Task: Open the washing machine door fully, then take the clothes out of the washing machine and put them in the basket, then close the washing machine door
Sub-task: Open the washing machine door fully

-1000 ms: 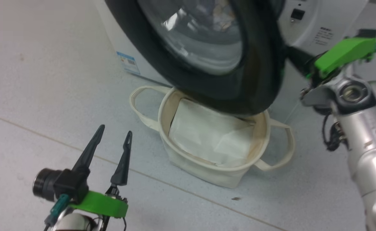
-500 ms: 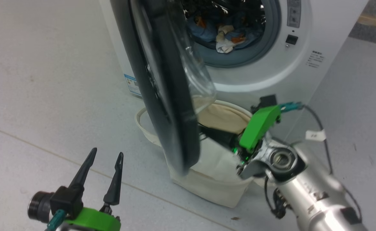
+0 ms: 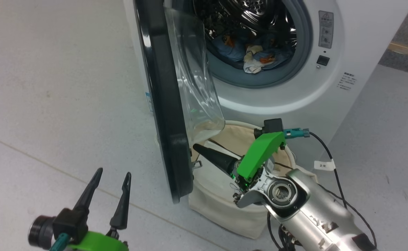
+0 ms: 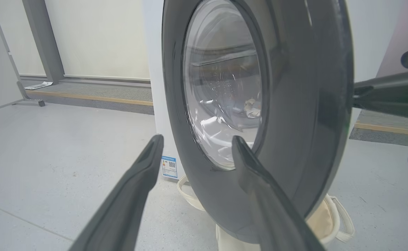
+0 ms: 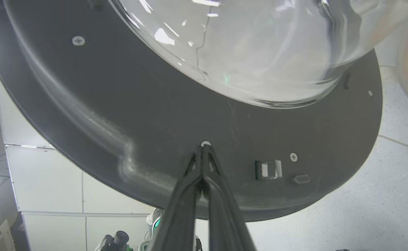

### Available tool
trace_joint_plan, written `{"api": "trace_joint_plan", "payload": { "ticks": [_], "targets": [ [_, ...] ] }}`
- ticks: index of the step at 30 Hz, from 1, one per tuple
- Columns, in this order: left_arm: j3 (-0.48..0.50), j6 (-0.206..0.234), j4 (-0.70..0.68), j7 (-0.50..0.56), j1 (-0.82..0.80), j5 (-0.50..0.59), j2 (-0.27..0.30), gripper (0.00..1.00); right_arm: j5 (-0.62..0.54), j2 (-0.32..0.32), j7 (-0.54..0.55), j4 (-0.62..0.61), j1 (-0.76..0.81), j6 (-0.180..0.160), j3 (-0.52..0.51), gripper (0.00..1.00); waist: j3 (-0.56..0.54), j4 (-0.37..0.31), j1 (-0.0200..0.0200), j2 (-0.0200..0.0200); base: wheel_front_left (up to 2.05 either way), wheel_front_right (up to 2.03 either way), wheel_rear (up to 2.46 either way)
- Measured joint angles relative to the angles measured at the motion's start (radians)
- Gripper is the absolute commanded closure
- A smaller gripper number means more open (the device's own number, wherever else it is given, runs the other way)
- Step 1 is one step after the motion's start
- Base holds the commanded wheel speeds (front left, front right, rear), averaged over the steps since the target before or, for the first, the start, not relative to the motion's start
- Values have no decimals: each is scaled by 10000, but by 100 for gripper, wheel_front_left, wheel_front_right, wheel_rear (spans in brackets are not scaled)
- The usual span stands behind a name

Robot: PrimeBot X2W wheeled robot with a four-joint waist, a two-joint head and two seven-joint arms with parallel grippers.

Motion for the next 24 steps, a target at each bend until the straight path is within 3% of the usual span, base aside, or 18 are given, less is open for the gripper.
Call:
{"api": "trace_joint_plan", "payload": {
  "ticks": [1,7,13,24],
  "targets": [
    [27,6,0,0,53,-17,10,0,-17,6,-144,-4,0,0,0,0,-19,-27,0,0,0,0,0],
    [105,94,-4,0,175,-21,102,0,-357,-102,-732,-290,28,0,-65,0,-121,-241,0,0,0,0,0],
    [190,186,-35,0,288,-113,155,0,-911,-669,-1269,-936,481,0,-127,0,-190,-471,0,0,0,0,0],
    [339,268,-261,0,567,-184,236,0,-3570,-1871,-3490,-2374,1233,0,-40,0,-264,-784,0,0,0,0,0]
  ]
}}
